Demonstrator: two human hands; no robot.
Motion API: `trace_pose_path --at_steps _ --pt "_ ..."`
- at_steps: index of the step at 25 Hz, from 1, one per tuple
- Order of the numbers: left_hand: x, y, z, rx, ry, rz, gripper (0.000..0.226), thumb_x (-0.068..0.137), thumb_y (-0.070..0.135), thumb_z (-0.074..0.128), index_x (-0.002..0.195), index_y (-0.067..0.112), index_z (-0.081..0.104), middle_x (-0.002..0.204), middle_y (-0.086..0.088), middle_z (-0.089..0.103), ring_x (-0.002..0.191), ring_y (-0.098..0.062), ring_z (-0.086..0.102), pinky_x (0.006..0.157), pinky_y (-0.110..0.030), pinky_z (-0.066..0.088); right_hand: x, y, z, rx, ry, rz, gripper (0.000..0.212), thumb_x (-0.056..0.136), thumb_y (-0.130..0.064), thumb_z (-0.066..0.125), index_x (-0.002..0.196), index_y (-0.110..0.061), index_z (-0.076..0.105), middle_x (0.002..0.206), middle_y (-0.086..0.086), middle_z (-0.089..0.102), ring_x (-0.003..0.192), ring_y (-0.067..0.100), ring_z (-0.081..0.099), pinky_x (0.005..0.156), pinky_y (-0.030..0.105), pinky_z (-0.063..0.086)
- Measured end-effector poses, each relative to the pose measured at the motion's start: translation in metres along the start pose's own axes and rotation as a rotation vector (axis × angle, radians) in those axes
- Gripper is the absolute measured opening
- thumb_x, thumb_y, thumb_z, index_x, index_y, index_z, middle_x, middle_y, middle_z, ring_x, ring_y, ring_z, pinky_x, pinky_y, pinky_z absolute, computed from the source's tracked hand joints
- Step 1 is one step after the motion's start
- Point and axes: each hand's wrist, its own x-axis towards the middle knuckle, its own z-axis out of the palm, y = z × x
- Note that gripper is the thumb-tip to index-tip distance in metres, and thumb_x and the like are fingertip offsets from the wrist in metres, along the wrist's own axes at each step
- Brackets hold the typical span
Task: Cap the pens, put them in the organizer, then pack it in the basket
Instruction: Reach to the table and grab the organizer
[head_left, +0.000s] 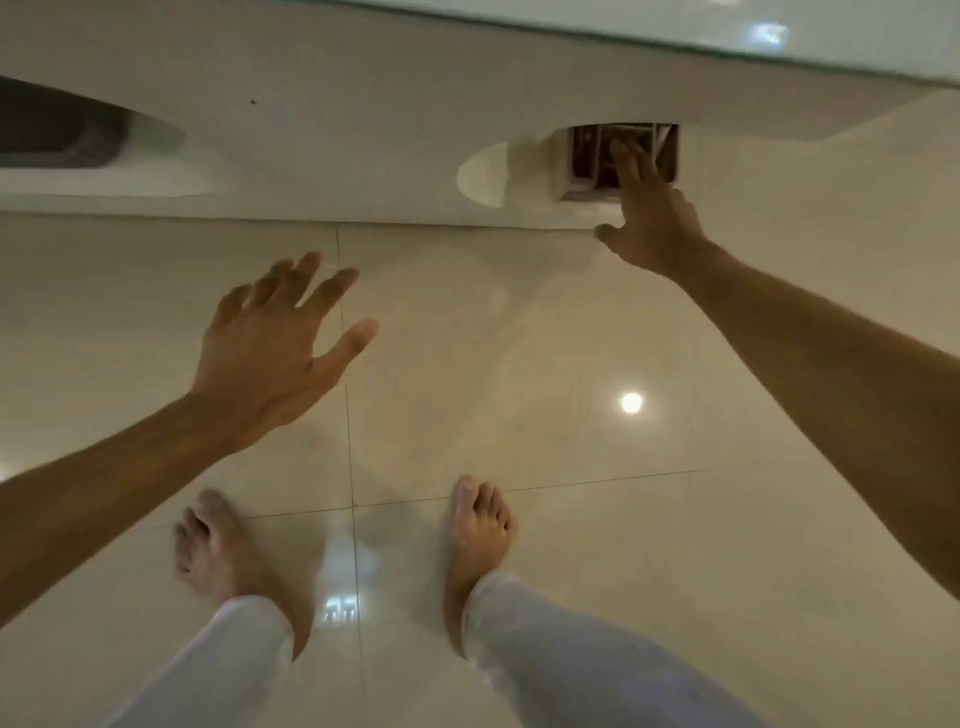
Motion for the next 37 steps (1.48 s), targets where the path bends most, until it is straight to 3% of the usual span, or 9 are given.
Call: trace_pose_path --at_steps 4,9,12,17,21,24,28,32,37 --pt "0.011 -0.031 0.005 0.0 -0.016 -0.043 0.077 0.102 0.075 0.014 0.161 0.03 0.035 0.17 -0.008 0.033 0.153 -0.034 0.04 0.115 -0.06 0.038 0.027 -0.007 0.012 0.029 0.002 0.04 0.063 0.093 -0.004 0.068 0.15 0.002 0.043 0.15 0.026 0.046 0.131 0.048 0.053 0.107 0.051 0.051" --pt "-0.009 -0.045 -0.013 -0.027 -0.065 -0.124 0.074 0.104 0.074 0.02 0.158 0.028 0.04 0.167 -0.012 0.039 0.146 -0.039 0.047 0.108 -0.064 0.044 -0.005 -0.031 0.014 -0.053 -0.009 -0.015 0.034 0.101 -0.007 0.054 0.134 -0.001 0.055 0.134 0.025 0.057 0.117 0.048 0.059 0.096 0.057 0.053" --pt "-0.029 -0.036 -0.048 -0.071 -0.066 -0.167 0.068 0.107 0.068 0.029 0.156 0.024 0.045 0.161 -0.014 0.048 0.138 -0.041 0.055 0.102 -0.063 0.048 -0.062 -0.064 0.001 -0.007 0.001 -0.155 0.033 0.098 -0.008 0.059 0.13 -0.012 0.057 0.136 0.016 0.058 0.104 0.043 0.066 0.078 0.057 0.061" --pt "-0.064 -0.022 -0.128 -0.322 -0.02 -0.413 0.047 0.107 0.039 0.049 0.151 0.024 0.052 0.145 -0.014 0.063 0.131 -0.041 0.057 0.105 -0.055 0.046 -0.162 -0.171 -0.073 0.04 -0.08 -0.143 0.041 0.099 -0.007 0.061 0.139 -0.015 0.056 0.134 0.013 0.061 0.092 0.038 0.073 0.071 0.048 0.064" --pt "-0.108 -0.033 -0.215 -0.312 0.053 -0.374 0.046 0.103 0.033 0.055 0.148 0.024 0.055 0.143 -0.013 0.063 0.127 -0.04 0.06 0.102 -0.055 0.049 -0.208 -0.258 -0.154 -0.012 -0.073 -0.327 0.053 0.084 0.002 0.071 0.135 -0.009 0.064 0.122 0.014 0.068 0.071 0.036 0.073 0.05 0.037 0.055" --pt "-0.138 -0.067 -0.286 -0.179 0.103 -0.274 0.05 0.103 0.034 0.055 0.152 0.025 0.051 0.155 -0.009 0.054 0.134 -0.037 0.057 0.105 -0.057 0.048 -0.209 -0.3 -0.225 -0.069 -0.061 -0.436 0.057 0.084 0.001 0.07 0.14 -0.011 0.061 0.129 0.012 0.066 0.074 0.032 0.072 0.049 0.033 0.049" --pt "-0.166 -0.124 -0.376 -0.097 0.168 -0.249 0.055 0.104 0.039 0.053 0.158 0.03 0.044 0.164 -0.006 0.045 0.145 -0.033 0.049 0.113 -0.057 0.043 -0.184 -0.347 -0.3 -0.127 0.003 -0.397 0.057 0.09 0.002 0.064 0.144 -0.012 0.056 0.13 0.012 0.063 0.08 0.036 0.073 0.058 0.044 0.059" --pt "-0.179 -0.185 -0.455 -0.028 0.26 -0.218 0.055 0.105 0.04 0.054 0.158 0.031 0.043 0.163 -0.008 0.047 0.144 -0.035 0.05 0.112 -0.058 0.044 -0.15 -0.408 -0.364 -0.132 0.038 -0.381 0.046 0.097 -0.006 0.063 0.142 -0.013 0.055 0.13 0.011 0.063 0.088 0.032 0.074 0.067 0.045 0.064" --pt "-0.145 -0.252 -0.515 -0.019 0.294 -0.23 0.055 0.106 0.04 0.052 0.158 0.03 0.043 0.156 -0.008 0.055 0.138 -0.036 0.056 0.108 -0.058 0.047 -0.065 -0.479 -0.401 -0.185 0.071 -0.376 0.04 0.094 -0.003 0.066 0.133 -0.01 0.059 0.115 0.01 0.069 0.076 0.031 0.072 0.053 0.036 0.048"
